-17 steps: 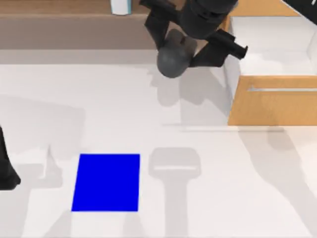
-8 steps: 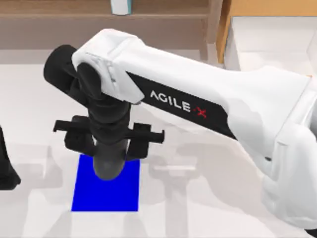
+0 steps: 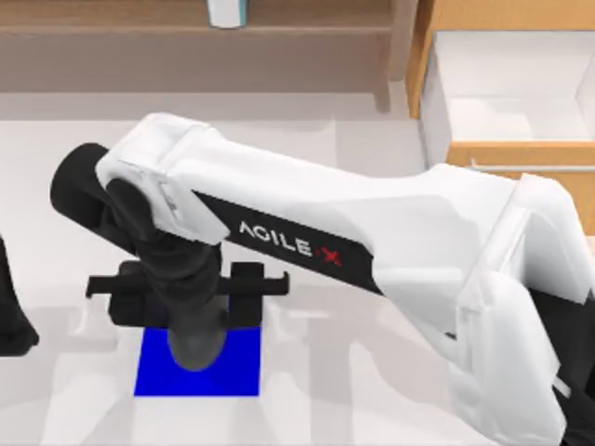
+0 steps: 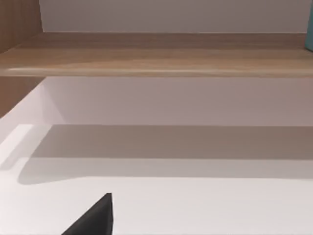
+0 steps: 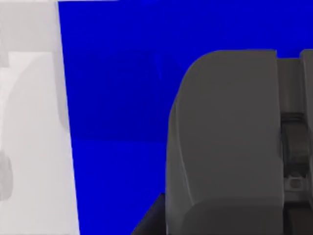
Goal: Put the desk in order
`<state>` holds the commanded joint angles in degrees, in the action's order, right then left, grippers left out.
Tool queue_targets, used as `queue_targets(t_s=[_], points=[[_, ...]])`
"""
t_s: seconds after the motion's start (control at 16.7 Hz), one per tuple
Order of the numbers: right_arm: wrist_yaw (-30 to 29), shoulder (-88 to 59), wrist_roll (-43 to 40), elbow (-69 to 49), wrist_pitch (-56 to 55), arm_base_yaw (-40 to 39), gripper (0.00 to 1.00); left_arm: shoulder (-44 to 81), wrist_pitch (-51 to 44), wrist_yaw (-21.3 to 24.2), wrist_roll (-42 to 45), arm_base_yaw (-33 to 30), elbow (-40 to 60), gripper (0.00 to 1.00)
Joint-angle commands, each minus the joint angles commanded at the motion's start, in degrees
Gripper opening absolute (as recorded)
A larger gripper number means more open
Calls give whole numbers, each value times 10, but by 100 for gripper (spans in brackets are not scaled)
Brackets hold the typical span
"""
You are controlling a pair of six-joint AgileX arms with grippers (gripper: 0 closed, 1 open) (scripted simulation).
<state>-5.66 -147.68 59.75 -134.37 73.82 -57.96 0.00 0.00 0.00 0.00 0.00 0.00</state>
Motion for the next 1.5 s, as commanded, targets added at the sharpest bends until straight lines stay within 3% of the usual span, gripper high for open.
queue_targets(t_s=[0.84, 1.5], points=[[78, 1, -2, -68, -112, 16, 0, 0, 0, 0, 0, 0, 0, 100], [1, 1, -2, 13, -25, 4, 0, 0, 0, 0, 0, 0, 0, 100]])
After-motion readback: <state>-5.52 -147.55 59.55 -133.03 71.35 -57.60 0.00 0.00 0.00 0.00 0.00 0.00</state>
